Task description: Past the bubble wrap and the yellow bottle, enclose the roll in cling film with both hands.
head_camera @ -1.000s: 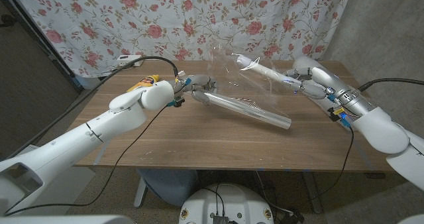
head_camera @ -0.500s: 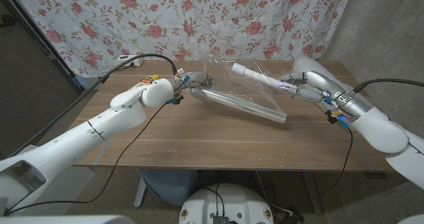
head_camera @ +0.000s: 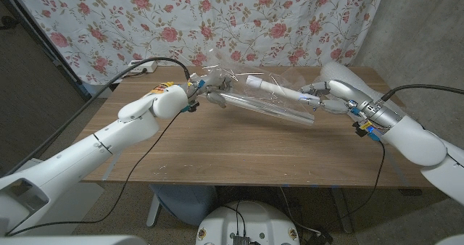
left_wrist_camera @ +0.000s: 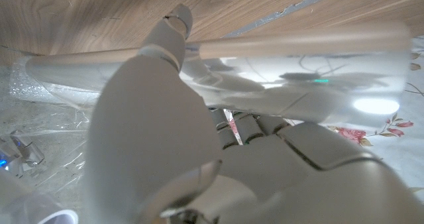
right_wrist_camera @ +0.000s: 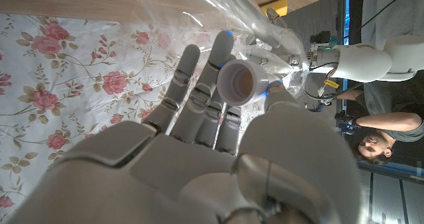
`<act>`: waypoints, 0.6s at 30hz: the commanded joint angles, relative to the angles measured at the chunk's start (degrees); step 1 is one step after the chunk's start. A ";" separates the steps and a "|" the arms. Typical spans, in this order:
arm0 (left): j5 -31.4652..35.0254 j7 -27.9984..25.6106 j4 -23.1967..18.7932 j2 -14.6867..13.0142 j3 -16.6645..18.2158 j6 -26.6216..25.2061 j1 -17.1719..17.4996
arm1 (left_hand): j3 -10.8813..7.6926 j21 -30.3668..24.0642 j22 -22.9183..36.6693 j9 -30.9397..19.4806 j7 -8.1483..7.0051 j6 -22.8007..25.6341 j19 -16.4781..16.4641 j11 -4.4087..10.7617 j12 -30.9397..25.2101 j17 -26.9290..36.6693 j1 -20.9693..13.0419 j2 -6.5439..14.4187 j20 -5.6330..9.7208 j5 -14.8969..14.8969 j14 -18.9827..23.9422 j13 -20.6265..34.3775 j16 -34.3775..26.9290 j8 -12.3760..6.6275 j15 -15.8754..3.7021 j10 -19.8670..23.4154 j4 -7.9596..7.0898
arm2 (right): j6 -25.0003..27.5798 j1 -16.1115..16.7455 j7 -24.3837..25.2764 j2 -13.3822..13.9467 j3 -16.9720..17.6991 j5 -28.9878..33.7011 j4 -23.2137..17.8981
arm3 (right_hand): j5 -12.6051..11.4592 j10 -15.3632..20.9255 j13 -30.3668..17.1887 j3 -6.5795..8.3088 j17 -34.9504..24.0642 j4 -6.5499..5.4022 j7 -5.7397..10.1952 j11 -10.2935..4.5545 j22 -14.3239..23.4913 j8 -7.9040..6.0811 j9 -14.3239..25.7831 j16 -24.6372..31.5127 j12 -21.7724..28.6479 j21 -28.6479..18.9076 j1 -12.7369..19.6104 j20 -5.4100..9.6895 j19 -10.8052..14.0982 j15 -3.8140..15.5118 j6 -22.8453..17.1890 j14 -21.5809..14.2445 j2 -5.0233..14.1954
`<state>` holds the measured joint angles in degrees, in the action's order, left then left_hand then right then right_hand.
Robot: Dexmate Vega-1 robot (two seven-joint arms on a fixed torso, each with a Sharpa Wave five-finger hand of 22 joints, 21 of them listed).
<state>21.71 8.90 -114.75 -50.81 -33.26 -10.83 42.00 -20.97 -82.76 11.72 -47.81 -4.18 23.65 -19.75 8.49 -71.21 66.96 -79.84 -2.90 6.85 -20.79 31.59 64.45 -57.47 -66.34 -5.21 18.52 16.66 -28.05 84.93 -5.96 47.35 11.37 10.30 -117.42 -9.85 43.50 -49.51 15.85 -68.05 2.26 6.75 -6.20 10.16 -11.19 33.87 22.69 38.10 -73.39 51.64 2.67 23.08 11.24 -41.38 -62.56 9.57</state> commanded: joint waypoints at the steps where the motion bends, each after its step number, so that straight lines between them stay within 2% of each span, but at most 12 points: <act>1: -0.03 -2.76 -1.78 -0.84 2.15 -0.82 1.92 | -6.96 -0.40 0.06 0.05 0.20 0.53 0.20 0.29 -0.17 -0.05 -6.68 9.45 0.15 0.01 0.39 -0.03 -0.28 -7.24 0.32 0.09 -6.77 | 0.87 -1.54 -3.85 2.59 -2.43 -0.76 -1.00 | -0.40 3.94 -0.06 19.70 -0.02 2.04 2.30 -4.11 0.02 -0.44 0.25 0.29 0.09 -0.07 0.16 6.31 -0.56 1.82 -2.00 0.44 0.61; 11: 1.33 -3.46 -5.96 -2.03 2.91 -3.39 4.32 | -6.91 -0.41 0.08 0.02 -0.06 0.50 0.15 0.40 -0.23 -0.27 -6.63 9.50 0.17 0.09 0.48 -0.19 -0.36 -7.55 0.42 0.21 -6.86 | 1.75 -3.35 -7.35 6.35 -5.01 -1.65 -0.37 | -0.42 3.95 -0.19 19.65 -0.08 1.99 2.35 -3.93 0.01 -0.50 0.29 0.39 0.04 0.02 0.05 6.26 -0.82 1.81 -2.14 0.49 0.61; 15: 0.79 -4.47 -6.05 -2.33 3.38 -1.92 5.21 | -6.92 -0.38 0.07 0.03 0.00 0.48 0.14 0.44 -0.37 -0.28 -6.52 9.50 0.18 0.10 0.55 0.05 -0.38 -7.65 0.38 0.08 -6.92 | 1.84 -3.99 -7.14 6.77 -6.16 -1.60 0.15 | -0.43 3.95 -0.28 19.64 -0.08 1.97 2.36 -3.94 0.01 -0.49 0.30 0.41 0.06 0.05 0.03 6.21 -0.89 1.82 -2.13 0.51 0.62; 17: -0.24 -5.72 -6.01 -2.13 4.46 -1.70 6.08 | -6.95 -0.33 0.02 0.02 0.06 0.45 0.16 0.34 -0.30 -0.18 -6.57 9.48 0.19 0.10 0.39 -0.12 -0.39 -7.71 0.30 0.14 -6.87 | 2.53 -4.25 -6.82 6.82 -6.66 -1.36 -0.11 | -0.43 4.08 -0.25 19.64 -0.13 1.98 2.37 -3.84 0.01 -0.50 0.30 0.48 0.08 0.01 0.03 6.19 -0.78 1.83 -2.16 0.44 0.62; 18: -1.98 -6.52 -5.30 -2.31 5.59 -0.03 6.64 | -6.97 -0.40 0.09 0.05 0.00 0.46 0.09 0.45 -0.37 -0.11 -6.63 9.41 0.19 0.10 0.34 -0.02 -0.41 -7.71 0.35 0.13 -6.79 | 3.15 -4.62 -7.10 7.00 -7.13 -1.85 -0.35 | -0.43 4.14 -0.14 19.64 -0.13 1.98 2.34 -3.69 0.01 -0.51 0.30 0.50 0.03 -0.01 0.03 6.19 -0.71 1.83 -2.18 0.42 0.62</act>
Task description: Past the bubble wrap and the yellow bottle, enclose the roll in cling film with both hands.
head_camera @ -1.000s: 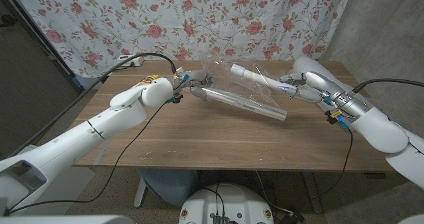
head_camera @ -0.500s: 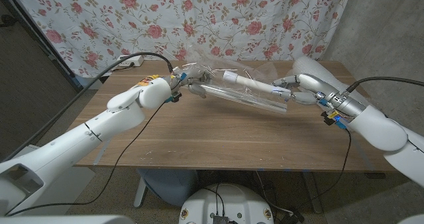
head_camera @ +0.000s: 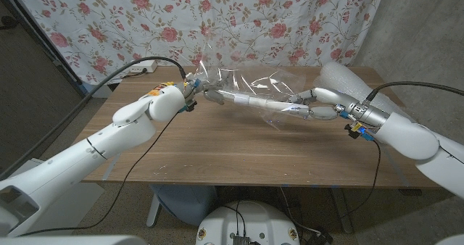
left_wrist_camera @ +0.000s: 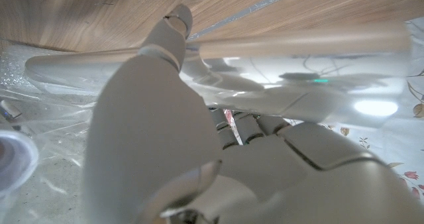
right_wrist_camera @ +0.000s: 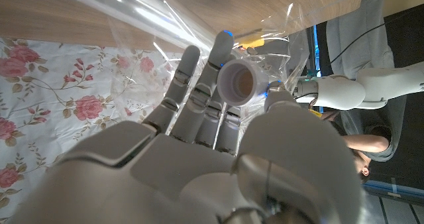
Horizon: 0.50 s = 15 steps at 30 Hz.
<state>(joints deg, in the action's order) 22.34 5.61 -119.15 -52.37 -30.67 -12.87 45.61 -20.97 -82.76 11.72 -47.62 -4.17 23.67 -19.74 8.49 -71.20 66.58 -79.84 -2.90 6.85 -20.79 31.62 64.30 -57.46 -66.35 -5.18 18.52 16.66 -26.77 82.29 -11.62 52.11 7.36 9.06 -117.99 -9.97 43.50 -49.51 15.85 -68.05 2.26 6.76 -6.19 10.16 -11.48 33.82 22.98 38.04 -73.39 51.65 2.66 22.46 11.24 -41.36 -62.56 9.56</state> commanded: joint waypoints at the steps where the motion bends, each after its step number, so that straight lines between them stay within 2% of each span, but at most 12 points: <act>1: -1.96 -3.93 -0.68 -1.15 3.05 2.88 3.12 | -7.02 -0.41 0.09 -0.05 0.17 0.47 0.10 0.41 -0.33 0.38 -6.61 9.46 0.18 0.09 0.24 -0.05 -0.44 -7.70 0.44 0.26 -6.82 | 2.54 -2.19 -1.49 2.48 -3.36 -0.46 -0.10 | -0.31 4.11 -0.25 19.63 -0.16 1.98 2.35 -3.90 0.00 -0.20 0.35 0.25 0.13 0.01 0.01 6.20 -0.16 1.82 -2.14 0.39 0.64; 4: -4.79 -4.50 0.39 -1.33 4.58 4.93 3.98 | -6.99 -0.40 0.09 -0.22 0.00 0.37 0.13 0.35 -0.43 0.00 -6.56 9.37 0.16 0.11 0.54 0.10 -0.34 -7.86 0.17 0.20 -6.82 | 4.75 -2.39 -0.97 2.44 -4.08 -0.22 -1.29 | -0.31 4.20 -0.20 19.62 -0.14 1.98 2.32 -3.83 0.00 -0.22 0.39 0.28 0.10 0.01 0.00 6.12 -0.16 1.82 -2.17 0.36 0.65; 7: -3.86 -3.79 0.35 -2.79 4.75 6.02 3.50 | -7.08 -0.41 0.10 -0.07 0.09 0.38 0.09 0.35 -0.52 0.06 -6.56 9.40 0.17 0.08 0.56 0.19 -0.35 -7.88 0.27 0.18 -6.84 | 6.67 -2.38 -0.66 2.84 -4.80 0.58 -2.88 | -0.30 4.31 -0.26 19.61 -0.04 2.00 2.30 -3.77 0.00 -0.24 0.39 0.24 0.14 0.00 0.01 6.08 -0.10 1.82 -2.23 0.39 0.66; 12: -6.38 -4.37 1.52 -3.18 6.40 8.87 4.09 | -7.13 -0.39 0.08 -0.03 0.24 0.38 0.11 0.41 -0.56 0.24 -6.51 9.44 0.16 0.07 0.44 0.16 -0.44 -8.01 0.32 0.18 -6.89 | 9.94 -2.55 0.54 2.77 -6.88 1.70 -4.87 | -0.30 4.39 -0.34 19.58 0.00 2.07 2.16 -3.80 -0.01 -0.23 0.41 0.33 0.16 -0.01 0.04 5.99 -0.02 1.83 -2.22 0.28 0.65; 15: -5.15 -6.58 1.93 -3.56 6.83 10.85 5.06 | -7.16 -0.44 0.12 -0.07 0.24 0.34 0.03 0.24 -0.50 0.20 -6.50 9.36 0.17 0.06 0.43 -0.01 -0.40 -8.12 0.26 0.21 -6.84 | 11.99 -2.25 1.53 2.68 -7.77 2.50 -6.26 | -0.30 4.42 -0.33 19.57 -0.03 2.09 2.21 -3.98 -0.01 -0.21 0.42 0.40 0.13 -0.02 0.06 6.00 0.02 1.83 -2.16 0.20 0.66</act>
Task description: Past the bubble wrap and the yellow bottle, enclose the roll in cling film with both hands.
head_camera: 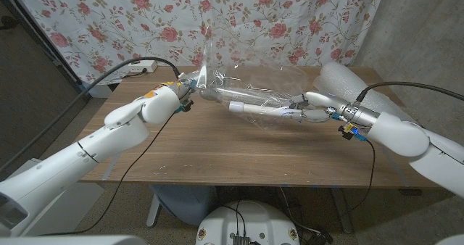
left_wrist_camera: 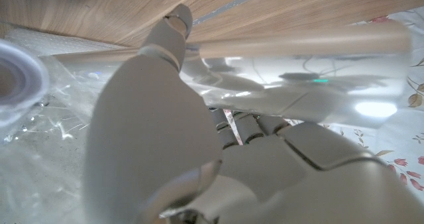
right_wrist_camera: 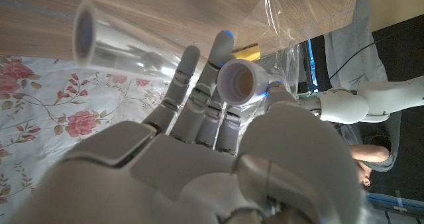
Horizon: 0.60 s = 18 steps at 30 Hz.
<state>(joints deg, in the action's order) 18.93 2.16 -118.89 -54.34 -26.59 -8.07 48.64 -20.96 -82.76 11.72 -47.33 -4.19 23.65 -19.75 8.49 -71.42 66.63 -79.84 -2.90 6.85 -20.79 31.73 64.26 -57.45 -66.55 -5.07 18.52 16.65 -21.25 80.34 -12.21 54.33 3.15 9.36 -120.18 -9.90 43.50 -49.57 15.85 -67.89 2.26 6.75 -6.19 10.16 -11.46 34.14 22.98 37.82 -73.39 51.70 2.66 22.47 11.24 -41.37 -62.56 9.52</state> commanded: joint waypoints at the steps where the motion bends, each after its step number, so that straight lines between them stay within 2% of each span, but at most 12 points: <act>1: -3.55 -3.74 2.57 -0.99 3.30 7.66 2.40 | -7.20 -0.40 0.08 -0.32 0.23 0.38 0.07 0.35 -0.35 0.12 -6.50 9.39 0.17 0.05 0.29 0.13 -0.36 -7.91 0.17 0.20 -6.85 | 7.10 -0.14 2.42 0.53 -3.72 2.52 -4.57 | -0.36 4.46 -0.24 19.58 -0.18 2.10 2.13 -3.95 -0.01 -0.24 0.10 0.40 0.35 -0.02 0.02 5.97 0.02 1.82 -2.21 0.22 0.70; 3: -4.25 -4.45 3.49 -0.48 3.46 9.70 2.49 | -7.22 -0.43 0.11 -0.26 0.17 0.41 0.04 0.31 -0.38 0.15 -6.52 9.33 0.17 0.04 0.32 0.13 -0.39 -7.93 0.04 0.21 -6.81 | 8.36 0.16 3.00 0.48 -3.96 2.68 -5.40 | -0.36 4.40 -0.33 19.57 -0.20 2.10 2.24 -3.91 -0.02 -0.22 0.11 0.44 0.36 -0.02 0.01 5.99 0.04 1.81 -2.16 0.18 0.71; 7: -3.71 -5.07 3.14 -0.71 3.90 10.57 3.36 | -7.12 -0.40 0.08 -0.13 0.19 0.35 0.08 0.26 -0.35 0.13 -6.52 9.34 0.15 0.07 0.35 0.06 -0.53 -7.96 0.21 0.14 -6.83 | 10.10 0.74 4.19 0.53 -4.31 3.09 -6.64 | -0.35 4.57 -0.35 19.55 -0.15 2.09 2.13 -3.59 -0.01 -0.25 0.12 0.46 0.39 -0.01 0.00 5.96 0.05 1.80 -2.29 0.18 0.72; 13: -5.95 -6.18 2.84 -1.24 6.42 12.79 5.56 | -6.93 -0.41 0.07 -0.18 0.03 0.31 0.05 0.40 -0.46 -0.25 -6.55 9.39 0.14 0.15 0.48 0.10 -0.64 -8.17 0.31 0.17 -6.82 | 12.04 1.50 5.21 0.92 -4.82 3.36 -8.06 | -0.34 4.64 -0.37 19.53 -0.11 2.12 2.01 -3.64 -0.02 -0.27 0.13 0.50 0.36 0.00 0.00 5.87 0.07 1.80 -2.35 0.14 0.72; 18: -4.70 -7.25 1.28 -1.70 7.68 11.36 7.31 | -7.01 -0.48 0.10 0.12 0.00 0.40 0.06 0.36 -0.38 -0.27 -6.56 9.37 0.08 0.10 0.43 -0.24 -0.59 -8.22 0.24 0.28 -6.82 | 12.48 1.47 5.64 1.57 -5.37 3.17 -7.98 | -0.33 4.68 -0.36 19.52 -0.07 2.14 1.98 -3.57 -0.03 -0.26 0.14 0.52 0.33 -0.02 0.01 5.91 0.20 1.82 -2.38 0.12 0.72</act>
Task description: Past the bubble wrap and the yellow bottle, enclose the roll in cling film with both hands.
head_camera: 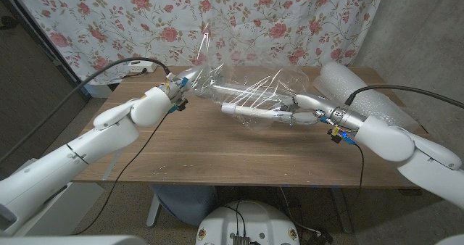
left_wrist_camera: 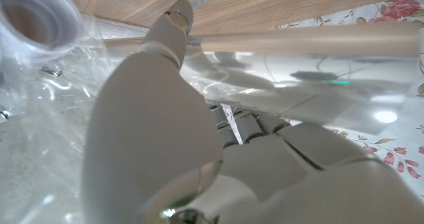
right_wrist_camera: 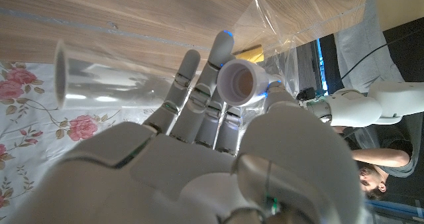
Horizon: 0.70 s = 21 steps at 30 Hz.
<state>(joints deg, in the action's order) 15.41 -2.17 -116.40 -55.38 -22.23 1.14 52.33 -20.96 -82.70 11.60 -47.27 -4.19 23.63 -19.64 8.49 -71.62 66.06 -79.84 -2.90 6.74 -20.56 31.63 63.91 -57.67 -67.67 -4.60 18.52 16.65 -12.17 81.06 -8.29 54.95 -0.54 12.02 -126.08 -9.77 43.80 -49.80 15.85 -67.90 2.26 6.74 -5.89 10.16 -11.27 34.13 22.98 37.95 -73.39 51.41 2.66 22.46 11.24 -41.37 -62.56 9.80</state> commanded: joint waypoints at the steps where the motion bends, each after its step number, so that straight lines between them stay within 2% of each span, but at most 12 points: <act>1: -1.01 -3.08 -1.83 -0.79 3.67 1.39 4.19 | -6.95 -0.51 0.18 -0.02 0.08 0.31 -0.05 0.32 -0.35 0.27 -6.59 9.37 0.21 -0.11 0.55 0.38 -0.45 -7.16 -0.21 0.23 -6.81 | 3.40 0.75 1.79 1.06 -1.67 0.35 -2.03 | -0.46 4.39 -0.14 19.52 -0.09 2.14 2.11 -3.92 -0.03 -0.45 0.15 0.57 0.20 0.00 0.28 5.92 0.16 1.82 -2.37 0.07 0.44; 8: -0.20 -2.54 -3.33 -1.46 4.41 -0.72 5.28 | -7.08 -0.63 0.28 0.33 0.09 0.48 -0.26 0.24 -0.46 0.50 -6.52 9.26 0.23 -0.22 0.71 0.32 -0.59 -7.22 -0.29 0.40 -6.82 | 2.81 1.94 2.46 1.95 0.18 -0.30 -1.83 | -0.45 4.38 -0.20 19.49 -0.02 2.17 2.02 -4.07 -0.03 -0.43 0.16 0.61 0.16 0.04 0.29 5.86 0.14 1.82 -2.38 -0.01 0.44; 10: -2.33 -2.80 -2.77 -0.90 5.00 0.63 5.94 | -7.05 -0.65 0.30 0.34 0.14 0.50 -0.29 0.13 -0.39 0.51 -6.53 9.23 0.22 -0.22 0.72 0.16 -0.65 -7.27 -0.27 0.46 -6.80 | 2.57 2.01 2.43 2.06 0.45 -0.65 -1.55 | -0.46 4.35 -0.18 19.50 0.01 2.20 2.13 -4.04 -0.03 -0.45 0.16 0.58 0.13 0.05 0.31 5.86 0.10 1.83 -2.44 0.04 0.43; 11: -2.25 -2.93 -2.79 -0.88 5.01 0.62 6.13 | -7.06 -0.60 0.25 0.36 0.11 0.51 -0.23 0.34 -0.45 0.42 -6.50 9.29 0.21 -0.23 0.70 0.28 -0.59 -7.30 -0.21 0.38 -6.85 | 2.43 1.98 2.50 2.05 0.49 -0.74 -1.38 | -0.46 4.33 -0.13 19.50 0.03 2.23 2.64 -4.03 -0.03 -0.63 0.17 0.55 0.06 0.04 0.32 5.93 0.16 1.82 -2.91 0.10 0.42; 15: -1.27 -2.89 -2.87 -0.95 4.67 0.00 6.19 | -7.23 -0.63 0.23 0.02 0.10 0.37 -0.27 0.38 -0.47 0.45 -6.52 9.19 0.20 -0.32 0.66 0.23 -0.47 -7.60 -0.37 0.37 -6.79 | 2.28 1.32 2.39 2.19 -0.11 -0.99 -0.61 | -0.45 4.42 -0.12 19.48 0.03 2.23 2.61 -3.87 -0.03 -0.66 0.16 0.60 0.03 0.01 0.31 5.85 0.31 1.81 -3.07 0.05 0.40; 21: -2.05 -4.49 -2.73 -0.60 6.02 1.12 7.41 | -7.22 -0.69 0.33 0.47 0.11 0.48 -0.31 0.13 -0.58 0.56 -6.43 9.14 0.15 -0.35 0.74 0.28 -0.63 -7.50 -0.41 0.43 -6.84 | 2.65 1.26 2.53 2.52 -0.06 -1.42 0.15 | -0.45 4.49 -0.15 19.45 0.10 2.25 2.53 -4.01 -0.04 -0.69 0.15 0.59 0.01 0.02 0.30 5.87 0.38 1.81 -3.24 0.03 0.40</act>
<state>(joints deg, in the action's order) 14.11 -4.88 -118.95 -56.29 -17.87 1.63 57.76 -20.94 -83.23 11.59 -46.87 -4.10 23.51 -19.64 8.49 -71.85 66.49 -79.84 -2.90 6.73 -20.58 31.74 63.92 -58.02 -68.76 -4.72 18.52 16.64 -9.78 82.48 -6.12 56.77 -0.77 11.42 -127.19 -9.95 43.80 -49.78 15.85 -67.62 2.26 6.74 -5.90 10.16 -11.48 34.11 23.31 37.89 -73.39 51.42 2.66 22.48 11.23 -41.38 -62.55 9.80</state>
